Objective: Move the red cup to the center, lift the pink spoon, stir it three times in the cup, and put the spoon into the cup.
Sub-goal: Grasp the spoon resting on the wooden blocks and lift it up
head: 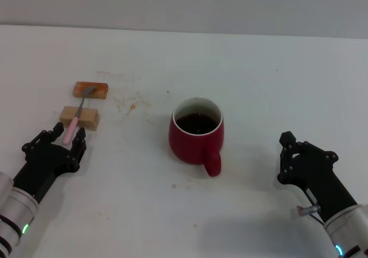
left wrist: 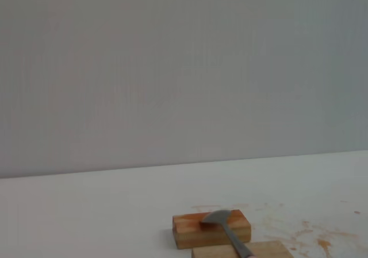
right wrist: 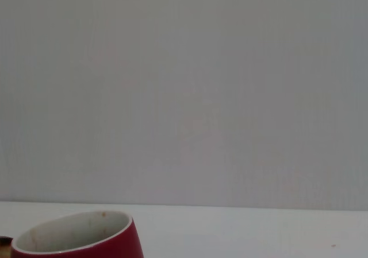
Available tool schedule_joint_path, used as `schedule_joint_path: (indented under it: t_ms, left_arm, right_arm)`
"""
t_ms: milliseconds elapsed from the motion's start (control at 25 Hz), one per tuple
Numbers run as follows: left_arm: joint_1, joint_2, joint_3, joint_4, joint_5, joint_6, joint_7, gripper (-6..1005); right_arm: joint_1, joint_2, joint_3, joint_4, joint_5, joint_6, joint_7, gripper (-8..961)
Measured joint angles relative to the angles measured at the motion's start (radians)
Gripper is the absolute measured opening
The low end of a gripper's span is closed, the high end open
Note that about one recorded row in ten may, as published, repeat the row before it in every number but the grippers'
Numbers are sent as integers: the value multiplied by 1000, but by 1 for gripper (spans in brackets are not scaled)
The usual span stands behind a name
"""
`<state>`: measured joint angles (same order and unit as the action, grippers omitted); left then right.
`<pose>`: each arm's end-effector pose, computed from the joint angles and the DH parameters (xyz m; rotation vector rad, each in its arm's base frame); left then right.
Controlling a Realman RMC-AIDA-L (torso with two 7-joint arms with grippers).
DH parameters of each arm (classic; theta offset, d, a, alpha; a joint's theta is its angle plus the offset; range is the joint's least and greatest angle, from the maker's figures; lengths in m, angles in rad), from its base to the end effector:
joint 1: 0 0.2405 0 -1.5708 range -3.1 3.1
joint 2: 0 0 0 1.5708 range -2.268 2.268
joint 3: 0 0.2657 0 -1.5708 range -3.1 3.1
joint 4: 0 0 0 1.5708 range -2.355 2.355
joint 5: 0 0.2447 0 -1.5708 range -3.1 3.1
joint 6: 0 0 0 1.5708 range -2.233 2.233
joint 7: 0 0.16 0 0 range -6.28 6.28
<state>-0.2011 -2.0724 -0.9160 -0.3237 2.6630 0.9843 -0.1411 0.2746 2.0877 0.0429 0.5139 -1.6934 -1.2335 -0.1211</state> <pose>-0.3857 0.2934 -0.0949 -1.8403 -0.6565 -0.5218 0.3150 0.2515 -0.1499 -1.8309 0.6684 0.7151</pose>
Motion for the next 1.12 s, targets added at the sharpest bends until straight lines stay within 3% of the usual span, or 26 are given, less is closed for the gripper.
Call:
schedule_joint_path:
  t_ms: [680,920,1120]
  left_arm:
    - [-1,1,3,-1,0,1,-3,460]
    - [-1,2,1,-1,0,2,-8,380]
    - [-1,2,0,-2,0,0,-8,382]
  right_arm:
    - [0,0,0,1,0,-1,0,-1]
    - [1,0,-2,4,0,-2,0,-1]
    - [2,0,-2,5,0,-2,0,-1]
